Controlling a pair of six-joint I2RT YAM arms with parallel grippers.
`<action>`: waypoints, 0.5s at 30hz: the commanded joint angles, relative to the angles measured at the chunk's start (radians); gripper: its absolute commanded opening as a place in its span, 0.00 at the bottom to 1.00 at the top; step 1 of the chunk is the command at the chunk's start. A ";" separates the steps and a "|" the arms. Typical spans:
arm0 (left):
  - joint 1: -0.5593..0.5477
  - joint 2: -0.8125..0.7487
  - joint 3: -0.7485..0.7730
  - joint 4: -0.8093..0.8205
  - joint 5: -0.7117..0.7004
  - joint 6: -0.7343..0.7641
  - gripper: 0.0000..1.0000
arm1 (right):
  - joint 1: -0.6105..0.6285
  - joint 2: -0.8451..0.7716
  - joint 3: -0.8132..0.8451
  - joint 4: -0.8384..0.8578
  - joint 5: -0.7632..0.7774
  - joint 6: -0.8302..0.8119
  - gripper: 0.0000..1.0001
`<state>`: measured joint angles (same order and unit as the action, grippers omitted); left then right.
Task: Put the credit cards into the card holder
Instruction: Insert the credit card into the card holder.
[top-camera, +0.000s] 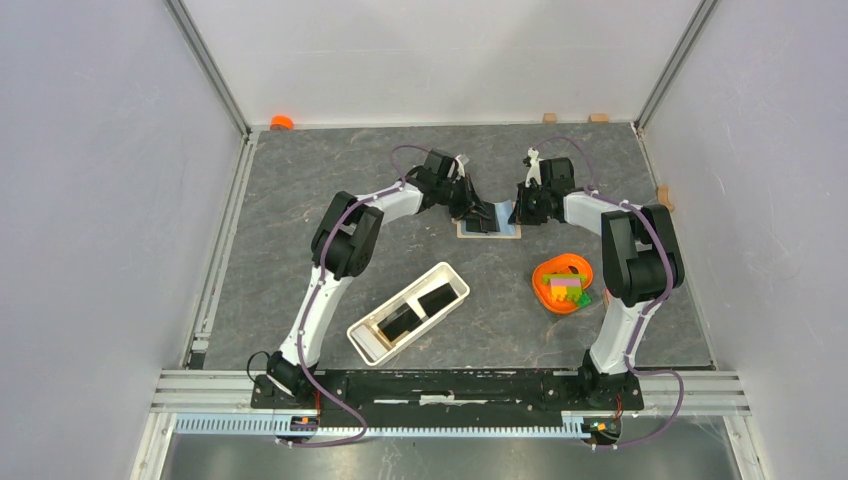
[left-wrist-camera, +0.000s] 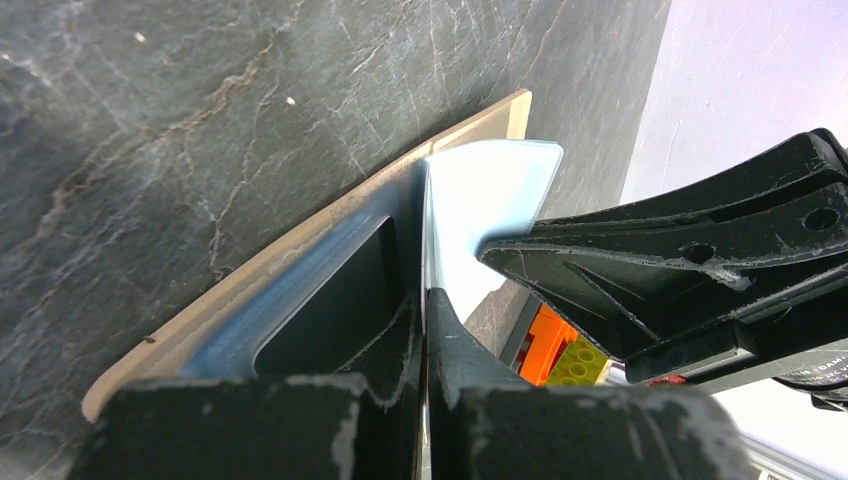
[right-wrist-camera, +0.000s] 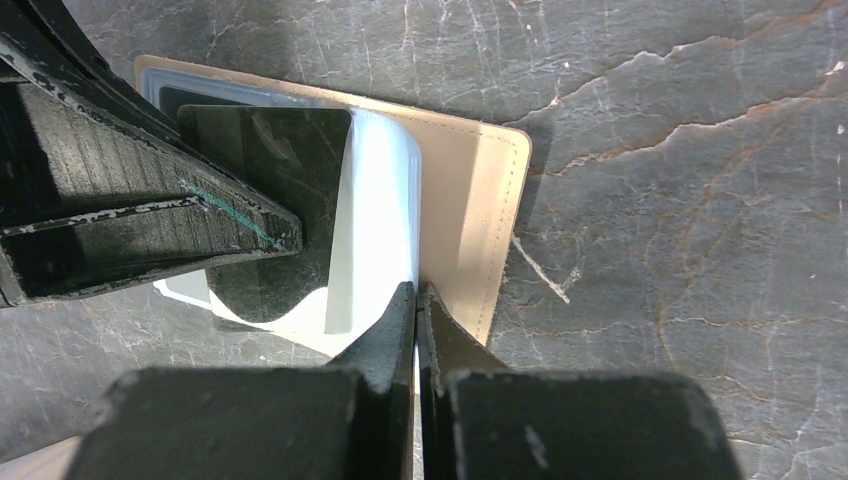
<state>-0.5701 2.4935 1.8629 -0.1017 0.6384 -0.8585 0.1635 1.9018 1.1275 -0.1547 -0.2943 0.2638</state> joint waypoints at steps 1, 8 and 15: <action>-0.032 0.007 -0.038 -0.043 -0.016 -0.009 0.02 | 0.009 -0.026 0.030 -0.019 0.003 -0.008 0.00; -0.039 -0.002 -0.052 -0.044 -0.013 -0.014 0.02 | 0.010 -0.032 0.033 -0.022 0.006 -0.008 0.00; -0.039 -0.016 -0.072 -0.038 -0.020 -0.017 0.02 | 0.010 -0.042 0.033 -0.023 0.005 -0.009 0.00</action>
<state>-0.5789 2.4802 1.8252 -0.0673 0.6384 -0.8757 0.1638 1.8992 1.1305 -0.1642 -0.2916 0.2638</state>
